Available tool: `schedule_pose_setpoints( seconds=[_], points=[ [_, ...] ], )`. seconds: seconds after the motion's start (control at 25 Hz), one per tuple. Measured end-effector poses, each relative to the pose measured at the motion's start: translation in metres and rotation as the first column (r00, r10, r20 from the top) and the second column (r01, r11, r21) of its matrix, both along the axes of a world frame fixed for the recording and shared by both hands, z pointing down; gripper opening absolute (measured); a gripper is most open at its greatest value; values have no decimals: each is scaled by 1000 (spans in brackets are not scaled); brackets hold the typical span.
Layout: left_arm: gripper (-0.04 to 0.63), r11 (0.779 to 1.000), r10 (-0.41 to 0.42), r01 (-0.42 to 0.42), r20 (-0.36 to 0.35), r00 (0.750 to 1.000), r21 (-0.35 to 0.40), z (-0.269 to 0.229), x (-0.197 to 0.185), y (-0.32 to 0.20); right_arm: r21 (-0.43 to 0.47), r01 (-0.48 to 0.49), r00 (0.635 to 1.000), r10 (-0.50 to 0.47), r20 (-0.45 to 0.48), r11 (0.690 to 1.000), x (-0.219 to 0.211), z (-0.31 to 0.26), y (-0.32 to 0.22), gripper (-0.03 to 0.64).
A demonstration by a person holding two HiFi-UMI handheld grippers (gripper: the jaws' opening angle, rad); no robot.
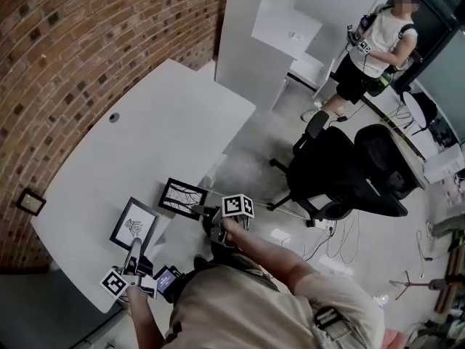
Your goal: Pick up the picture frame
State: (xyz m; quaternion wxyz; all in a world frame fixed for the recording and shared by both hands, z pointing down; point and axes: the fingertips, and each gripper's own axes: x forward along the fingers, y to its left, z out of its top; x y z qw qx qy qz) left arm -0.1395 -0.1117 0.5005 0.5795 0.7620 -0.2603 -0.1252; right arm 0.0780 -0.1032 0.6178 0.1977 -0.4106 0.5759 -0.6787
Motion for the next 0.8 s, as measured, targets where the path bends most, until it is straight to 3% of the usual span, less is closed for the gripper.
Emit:
schedule_pose_setpoints(
  seconds=[0.08, 0.2, 0.32, 0.52, 0.8],
  points=[
    [16, 1000, -6, 6, -15, 1000, 30, -2, -6, 4, 30, -32, 999, 31, 37, 999, 1, -13, 4, 71],
    [16, 990, 41, -30, -71, 997, 139, -7, 5, -4, 89, -112, 990, 103, 98, 990, 22, -41, 3, 71],
    [16, 980, 81, -70, -48, 996, 188, -13, 19, -1, 184, -191, 979, 174, 102, 964, 52, -84, 10, 71],
    [16, 989, 44, -48, 33, 998, 139, -24, 2, 17, 260, -200, 977, 172, 129, 945, 31, -134, 26, 71],
    [15, 997, 12, -11, -19, 1000, 79, -33, -4, 17, 337, -205, 975, 163, 148, 919, 19, -177, 30, 69]
  ],
)
